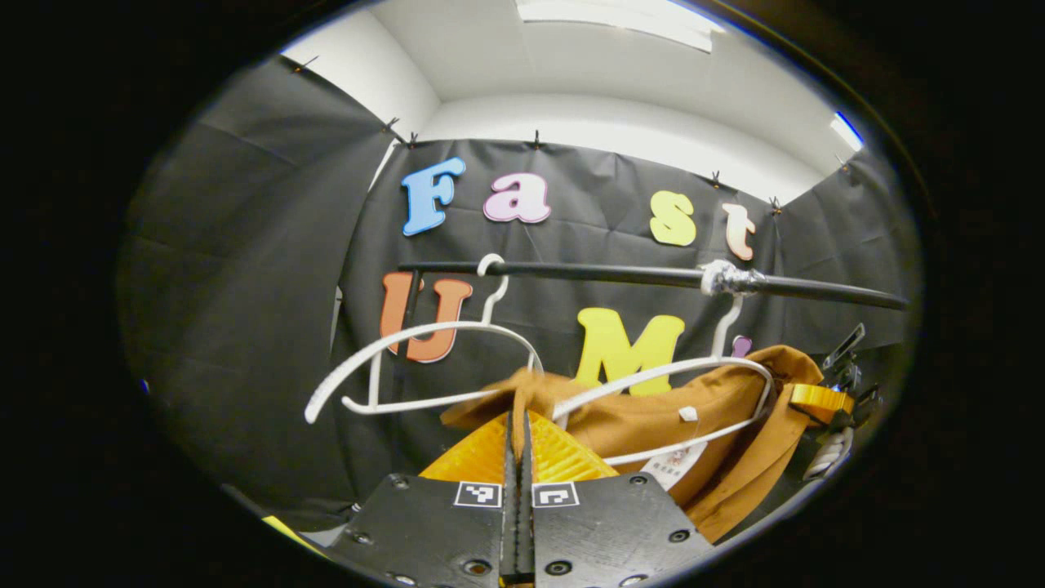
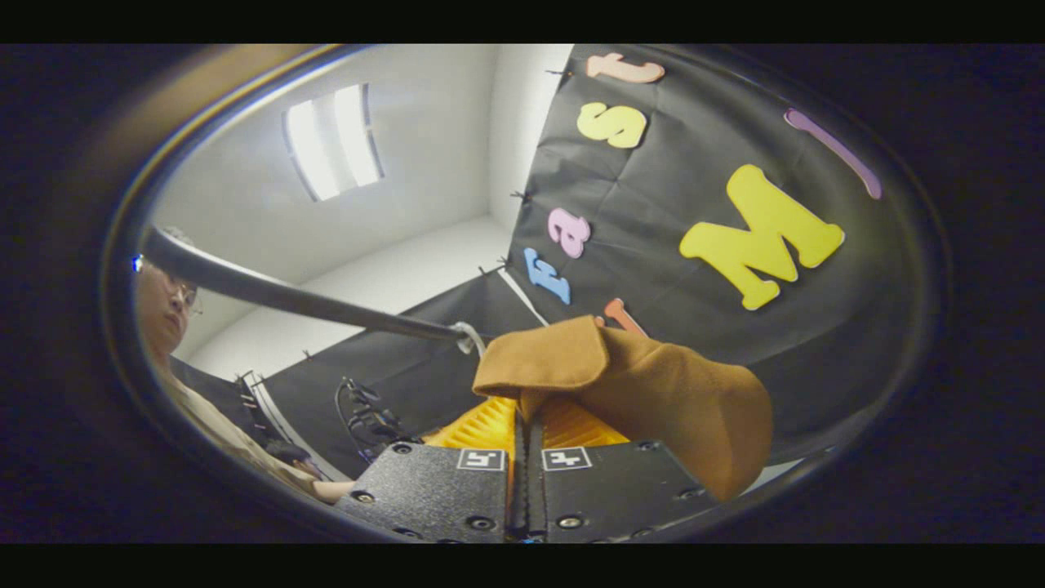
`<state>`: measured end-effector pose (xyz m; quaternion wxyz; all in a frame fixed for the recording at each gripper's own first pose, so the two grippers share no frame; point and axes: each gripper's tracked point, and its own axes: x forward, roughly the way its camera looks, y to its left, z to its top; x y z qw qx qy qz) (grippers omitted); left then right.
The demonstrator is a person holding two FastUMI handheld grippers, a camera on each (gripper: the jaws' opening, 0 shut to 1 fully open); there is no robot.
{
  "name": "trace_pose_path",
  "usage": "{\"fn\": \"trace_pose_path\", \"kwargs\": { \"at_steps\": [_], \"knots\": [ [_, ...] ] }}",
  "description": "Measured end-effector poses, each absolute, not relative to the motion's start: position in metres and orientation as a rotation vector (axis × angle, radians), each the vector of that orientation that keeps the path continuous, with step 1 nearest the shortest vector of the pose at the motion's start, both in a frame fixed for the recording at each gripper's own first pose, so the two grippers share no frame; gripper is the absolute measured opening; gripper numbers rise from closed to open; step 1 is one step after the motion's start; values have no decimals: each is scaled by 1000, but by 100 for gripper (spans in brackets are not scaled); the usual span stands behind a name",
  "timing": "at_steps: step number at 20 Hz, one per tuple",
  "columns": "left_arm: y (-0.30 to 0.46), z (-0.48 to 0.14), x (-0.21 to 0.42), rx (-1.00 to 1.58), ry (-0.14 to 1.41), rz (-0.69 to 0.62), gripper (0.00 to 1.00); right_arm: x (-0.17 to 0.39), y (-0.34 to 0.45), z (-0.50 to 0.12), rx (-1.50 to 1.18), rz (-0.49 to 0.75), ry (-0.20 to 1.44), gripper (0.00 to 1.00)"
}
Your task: Grasp the clothes on the hanger with both hands and then place them into the laundry hamper below.
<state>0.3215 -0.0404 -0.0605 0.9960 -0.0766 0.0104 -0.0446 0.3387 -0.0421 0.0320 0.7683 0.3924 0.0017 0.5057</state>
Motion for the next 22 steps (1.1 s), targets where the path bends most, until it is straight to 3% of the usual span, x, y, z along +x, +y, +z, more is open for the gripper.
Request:
{"fn": "trace_pose_path", "kwargs": {
  "at_steps": [1,2,4,5,8,15,17,19,20,22],
  "knots": [
    [-39,-61,327,-148,22,-85,5,344,-50,40,876,1083,-25,3],
    [-39,-62,329,-152,22,-82,0,347,-49,43,886,1085,-34,3],
    [-43,-68,330,-164,24,-89,5,344,-49,44,874,1090,-35,3],
    [-40,-70,332,-156,34,-78,0,344,-53,45,872,1080,-44,2],
    [-35,-62,338,-187,26,-73,0,354,-65,49,894,1035,-71,3],
    [-18,-64,353,-231,58,-48,0,388,-98,41,783,783,-129,2],
    [-23,-70,358,-223,81,-56,5,402,-104,36,726,702,-130,2],
    [-28,-79,360,-207,116,-60,0,413,-118,28,647,596,-122,3],
    [-32,-80,357,-196,110,-64,5,417,-124,23,620,558,-117,4],
    [-35,-81,357,-166,114,-69,0,424,-132,17,574,507,-99,3]
  ]
}}
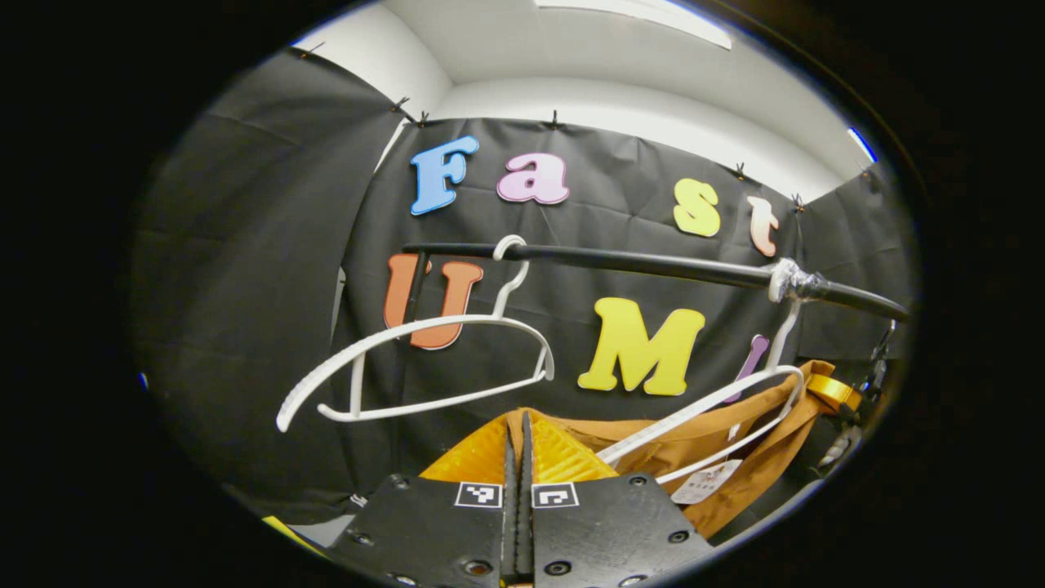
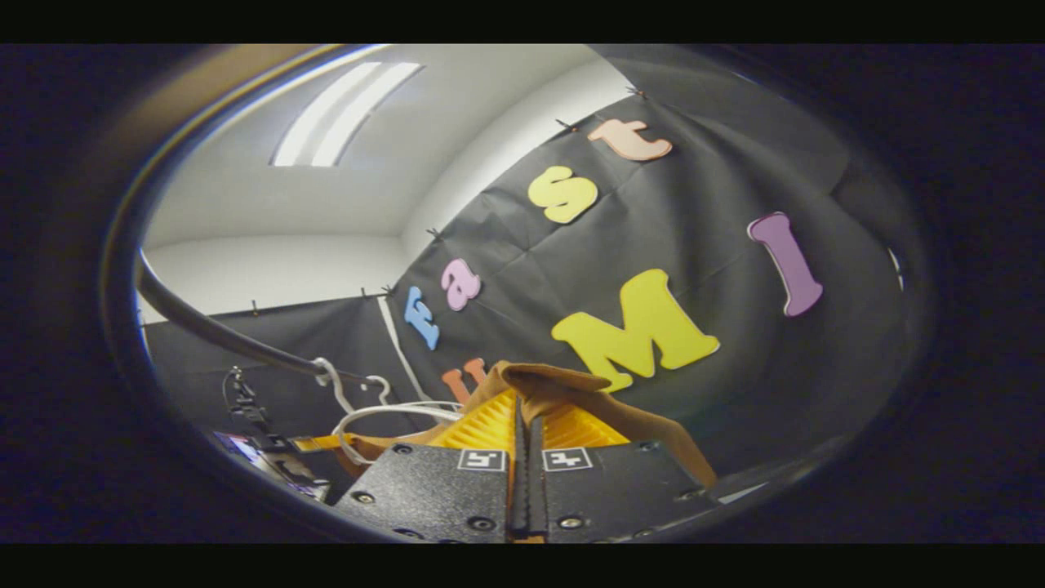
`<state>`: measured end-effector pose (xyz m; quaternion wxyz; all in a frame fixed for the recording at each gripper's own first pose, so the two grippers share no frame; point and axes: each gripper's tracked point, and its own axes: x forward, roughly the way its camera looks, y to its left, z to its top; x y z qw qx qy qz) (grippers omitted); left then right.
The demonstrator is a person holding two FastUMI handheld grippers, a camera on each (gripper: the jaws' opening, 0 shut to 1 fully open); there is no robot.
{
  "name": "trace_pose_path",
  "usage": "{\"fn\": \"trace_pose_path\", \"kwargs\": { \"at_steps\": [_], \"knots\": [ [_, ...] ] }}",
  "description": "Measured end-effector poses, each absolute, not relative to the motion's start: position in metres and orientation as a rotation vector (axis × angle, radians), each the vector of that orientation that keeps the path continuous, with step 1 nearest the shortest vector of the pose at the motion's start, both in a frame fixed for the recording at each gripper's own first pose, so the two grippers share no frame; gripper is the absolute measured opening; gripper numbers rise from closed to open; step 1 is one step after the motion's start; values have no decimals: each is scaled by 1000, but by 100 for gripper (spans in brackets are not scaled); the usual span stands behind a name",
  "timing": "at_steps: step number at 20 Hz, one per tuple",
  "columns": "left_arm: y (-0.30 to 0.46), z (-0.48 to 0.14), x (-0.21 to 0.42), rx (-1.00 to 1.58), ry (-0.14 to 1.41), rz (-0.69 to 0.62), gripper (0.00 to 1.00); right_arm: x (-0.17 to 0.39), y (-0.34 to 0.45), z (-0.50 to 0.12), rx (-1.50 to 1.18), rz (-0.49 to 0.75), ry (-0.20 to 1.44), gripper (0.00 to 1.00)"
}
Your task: Grasp the clothes on the hanger with both hands and then place them into the laundry hamper below.
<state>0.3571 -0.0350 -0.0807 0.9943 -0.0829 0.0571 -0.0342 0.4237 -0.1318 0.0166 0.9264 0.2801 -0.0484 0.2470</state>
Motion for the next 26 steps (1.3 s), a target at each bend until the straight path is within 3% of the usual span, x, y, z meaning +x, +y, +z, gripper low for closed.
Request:
{"fn": "trace_pose_path", "kwargs": {
  "at_steps": [1,3,6,8,9,10,12,14,15,16,18,19,21,24,25,26],
  "knots": [
    [-36,-84,358,-167,124,-76,5,428,-136,10,542,477,-83,2],
    [-31,-83,360,-174,123,-72,0,438,-146,1,512,416,-64,3],
    [-14,-81,359,-188,110,-32,0,444,-157,-17,520,347,-10,3],
    [-12,-86,355,-214,105,-42,0,430,-133,-9,593,458,2,4],
    [-10,-90,353,-215,105,-34,5,425,-116,-12,574,507,17,4],
    [-6,-101,350,-217,126,-27,0,421,-108,-25,523,511,59,3],
    [10,-91,340,-280,70,1,0,417,-108,-27,604,533,66,4],
    [16,-107,332,-316,94,25,5,418,-116,-31,605,507,77,3],
    [12,-113,324,-332,98,7,0,422,-118,-36,582,494,94,3],
    [11,-117,318,-341,104,4,5,417,-116,-38,570,494,102,2],
    [11,-132,305,-341,134,10,0,410,-116,-35,575,500,99,3],
    [8,-138,299,-338,151,2,5,405,-114,-36,574,504,102,3],
    [5,-148,289,-313,174,-3,0,396,-113,-40,572,499,113,3],
    [-4,-160,276,-323,210,-25,5,387,-116,-43,593,487,123,3],
    [-7,-164,274,-319,224,-32,0,384,-118,-45,587,476,126,3],
    [-12,-169,271,-313,238,-40,5,382,-118,-47,579,471,133,2]
  ]
}}
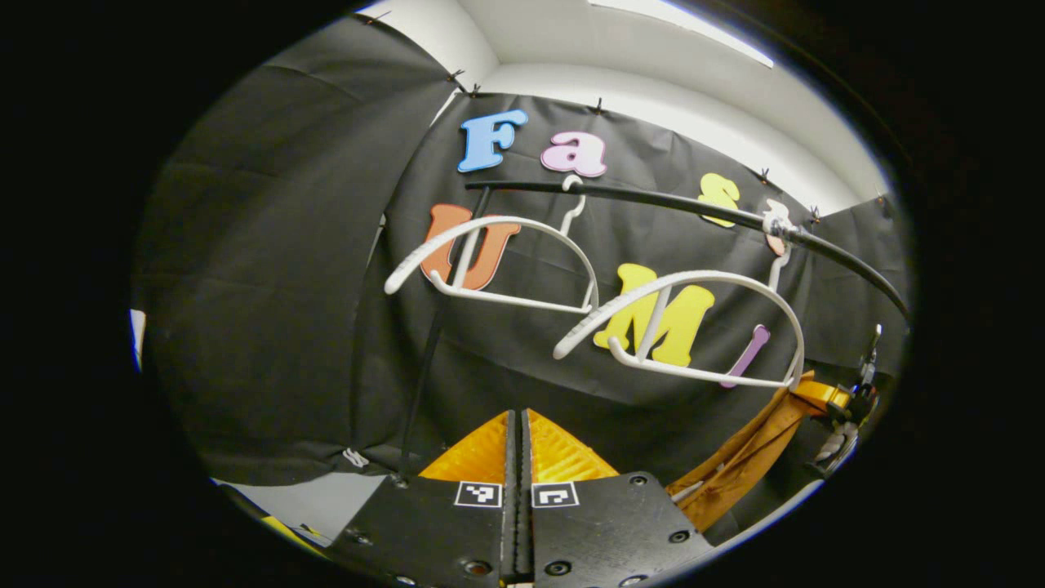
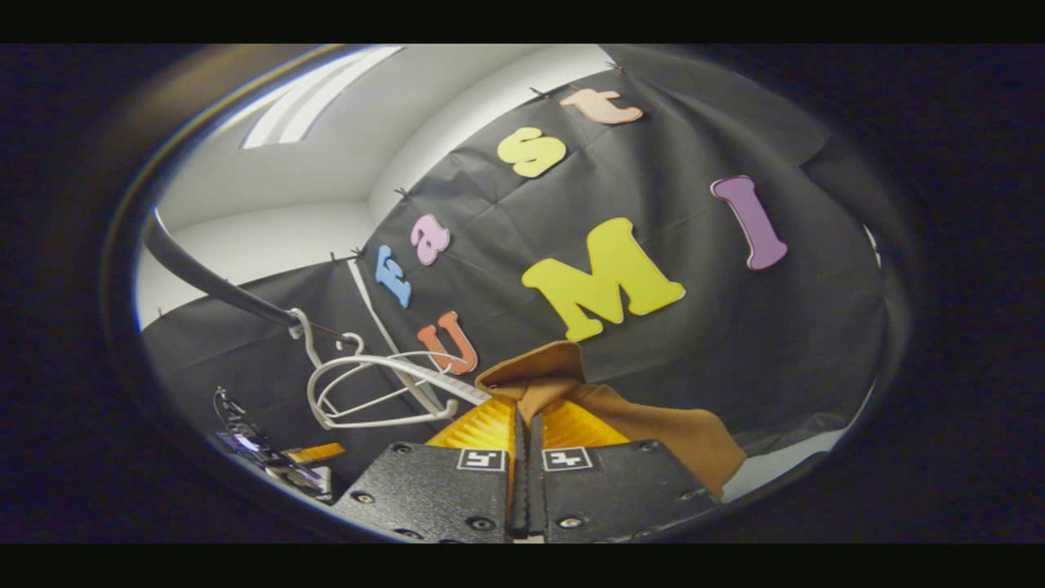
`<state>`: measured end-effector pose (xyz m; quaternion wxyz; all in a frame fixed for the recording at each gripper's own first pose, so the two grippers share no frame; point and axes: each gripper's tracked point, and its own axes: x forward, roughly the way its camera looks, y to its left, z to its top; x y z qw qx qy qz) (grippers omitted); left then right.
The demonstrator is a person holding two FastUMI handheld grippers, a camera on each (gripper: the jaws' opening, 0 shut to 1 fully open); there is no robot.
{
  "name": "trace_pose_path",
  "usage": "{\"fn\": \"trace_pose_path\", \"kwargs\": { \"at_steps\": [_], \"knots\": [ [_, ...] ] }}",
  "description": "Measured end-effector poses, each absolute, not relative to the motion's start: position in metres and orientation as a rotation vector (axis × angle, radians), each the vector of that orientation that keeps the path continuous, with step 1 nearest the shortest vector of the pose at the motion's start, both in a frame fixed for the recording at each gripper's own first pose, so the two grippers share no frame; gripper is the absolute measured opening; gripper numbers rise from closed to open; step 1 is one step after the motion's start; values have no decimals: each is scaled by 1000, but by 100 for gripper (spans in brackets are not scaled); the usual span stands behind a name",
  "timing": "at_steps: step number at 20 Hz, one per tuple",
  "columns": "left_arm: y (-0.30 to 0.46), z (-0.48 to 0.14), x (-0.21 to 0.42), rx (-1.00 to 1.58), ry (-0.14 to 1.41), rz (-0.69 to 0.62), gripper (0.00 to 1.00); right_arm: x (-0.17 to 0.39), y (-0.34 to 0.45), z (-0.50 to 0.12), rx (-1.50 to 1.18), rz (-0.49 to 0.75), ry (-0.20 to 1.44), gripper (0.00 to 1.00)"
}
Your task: Grasp the clothes on the hanger with both hands and then place them into the laundry hamper below.
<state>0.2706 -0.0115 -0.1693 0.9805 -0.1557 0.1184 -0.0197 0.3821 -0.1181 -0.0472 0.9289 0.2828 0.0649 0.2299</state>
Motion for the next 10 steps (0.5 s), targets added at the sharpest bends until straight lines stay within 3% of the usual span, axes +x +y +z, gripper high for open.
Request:
{"fn": "trace_pose_path", "kwargs": {
  "at_steps": [2,3,4,10],
  "knots": [
    [-21,-176,264,-308,260,-61,5,376,-121,-53,579,452,144,4],
    [-25,-182,260,-305,273,-66,0,370,-119,-55,582,452,151,3],
    [-29,-186,255,-303,284,-76,5,366,-117,-58,578,454,155,4],
    [-48,-211,232,-287,359,-192,5,307,-68,-57,521,453,174,2]
  ]
}}
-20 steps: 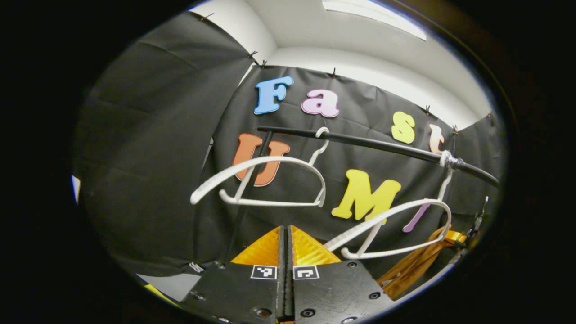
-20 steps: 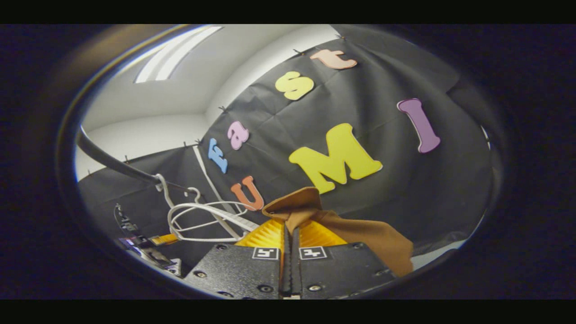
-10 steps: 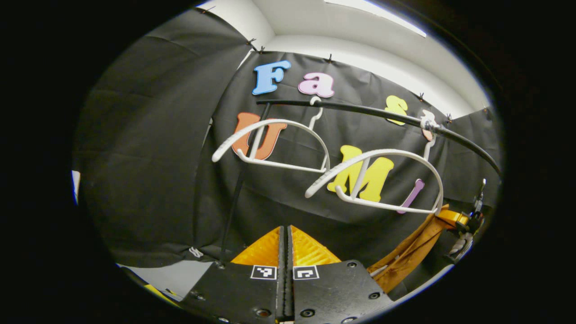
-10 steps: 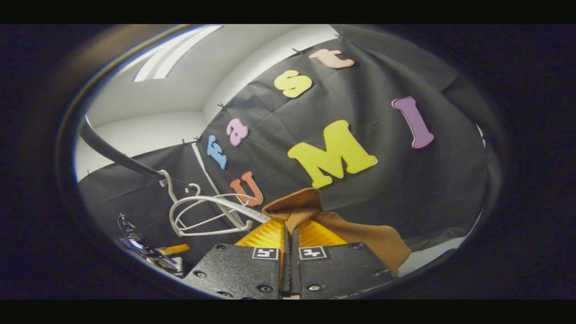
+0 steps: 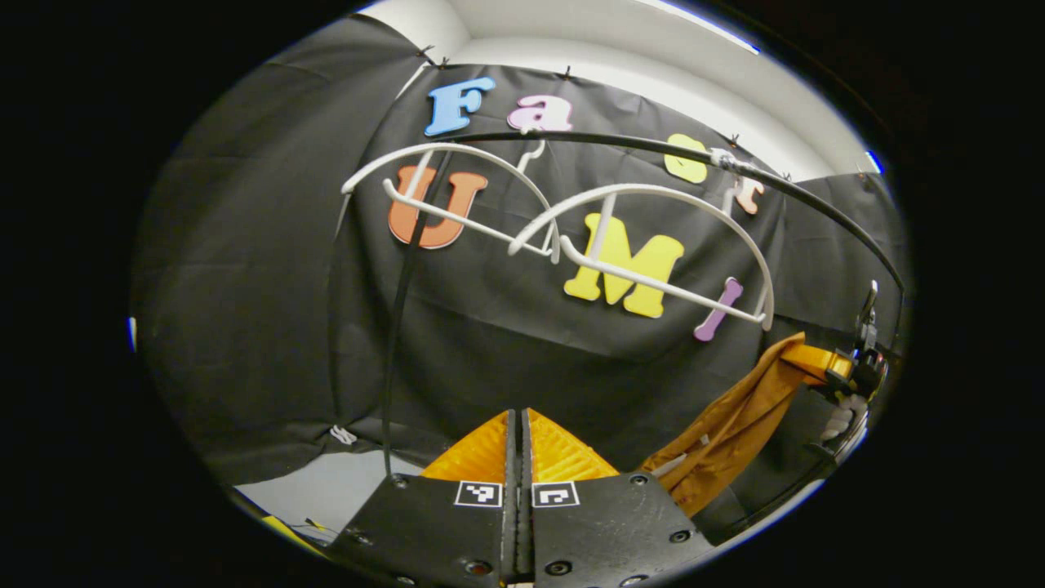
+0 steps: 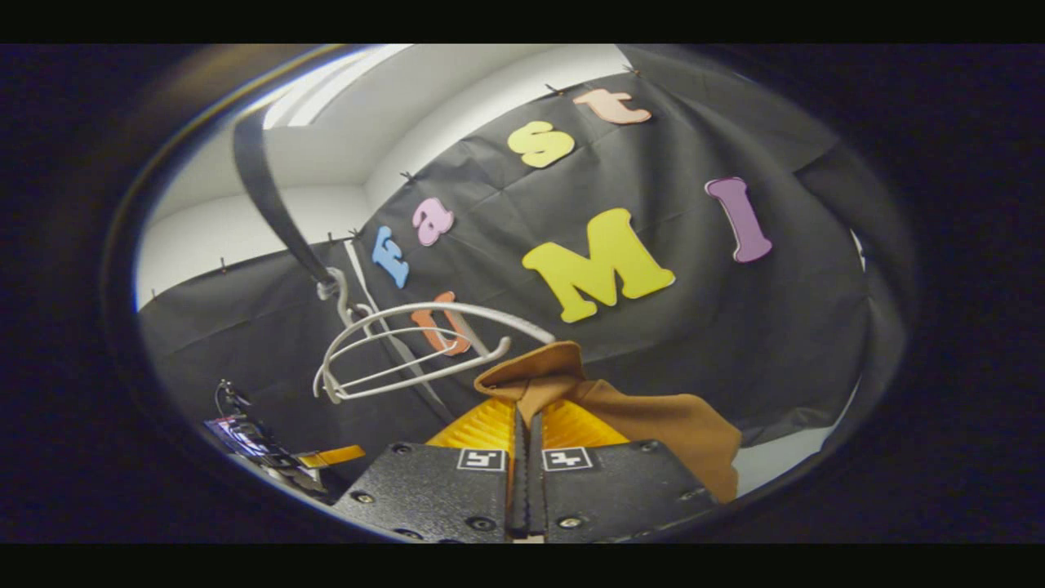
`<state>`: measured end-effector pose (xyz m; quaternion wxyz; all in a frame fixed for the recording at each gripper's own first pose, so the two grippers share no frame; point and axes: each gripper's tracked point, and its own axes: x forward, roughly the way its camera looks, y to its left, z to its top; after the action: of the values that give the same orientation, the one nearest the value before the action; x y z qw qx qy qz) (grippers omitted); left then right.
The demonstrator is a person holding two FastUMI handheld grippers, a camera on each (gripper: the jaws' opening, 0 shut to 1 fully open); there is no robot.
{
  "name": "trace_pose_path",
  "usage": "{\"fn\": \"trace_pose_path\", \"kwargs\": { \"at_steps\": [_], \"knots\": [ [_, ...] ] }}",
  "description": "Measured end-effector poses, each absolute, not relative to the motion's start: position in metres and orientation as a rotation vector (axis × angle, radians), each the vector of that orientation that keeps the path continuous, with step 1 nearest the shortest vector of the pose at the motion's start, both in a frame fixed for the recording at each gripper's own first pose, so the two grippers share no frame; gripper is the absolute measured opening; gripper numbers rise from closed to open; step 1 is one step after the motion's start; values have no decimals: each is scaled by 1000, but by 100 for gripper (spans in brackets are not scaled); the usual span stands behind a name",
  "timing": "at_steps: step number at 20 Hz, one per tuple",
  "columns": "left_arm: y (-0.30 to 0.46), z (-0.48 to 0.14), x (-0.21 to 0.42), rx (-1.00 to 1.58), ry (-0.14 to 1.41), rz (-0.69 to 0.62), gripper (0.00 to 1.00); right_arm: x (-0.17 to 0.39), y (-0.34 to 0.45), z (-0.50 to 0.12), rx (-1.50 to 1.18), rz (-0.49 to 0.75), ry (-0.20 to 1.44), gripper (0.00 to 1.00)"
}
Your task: Grasp the clothes on the hanger with both hands and then place them into the laundry hamper below.
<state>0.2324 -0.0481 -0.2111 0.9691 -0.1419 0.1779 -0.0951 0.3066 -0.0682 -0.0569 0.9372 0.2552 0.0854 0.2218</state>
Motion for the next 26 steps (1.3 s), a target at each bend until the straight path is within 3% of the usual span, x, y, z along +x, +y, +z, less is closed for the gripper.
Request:
{"fn": "trace_pose_path", "kwargs": {
  "at_steps": [3,4,5,7,8,10,13,17,19,20,21,22,26],
  "knots": [
    [-52,-221,219,-275,377,-246,5,273,-21,-45,489,507,176,3],
    [-50,-222,213,-269,381,-253,0,264,-6,-40,485,527,177,4],
    [-49,-222,208,-270,384,-263,5,253,9,-35,485,552,178,4],
    [-46,-220,196,-270,381,-275,5,235,37,-23,494,597,174,3],
    [-44,-220,191,-270,381,-279,0,228,51,-17,491,621,172,3],
    [-35,-218,183,-272,380,-280,5,216,74,-12,455,656,162,4],
    [-21,-222,173,-260,392,-269,5,203,90,-30,458,671,198,4],
    [-17,-249,163,-261,455,-259,5,211,97,-94,445,623,327,3],
    [-19,-267,157,-255,501,-251,5,207,104,-140,443,595,421,2],
    [-22,-276,154,-255,525,-249,0,208,105,-162,423,580,469,3],
    [-26,-287,152,-256,549,-248,5,208,106,-188,393,555,525,3],
    [-29,-299,149,-255,580,-244,0,207,109,-213,366,535,591,3],
    [-48,-343,134,-267,702,-242,0,193,126,-304,342,500,803,4]
  ]
}}
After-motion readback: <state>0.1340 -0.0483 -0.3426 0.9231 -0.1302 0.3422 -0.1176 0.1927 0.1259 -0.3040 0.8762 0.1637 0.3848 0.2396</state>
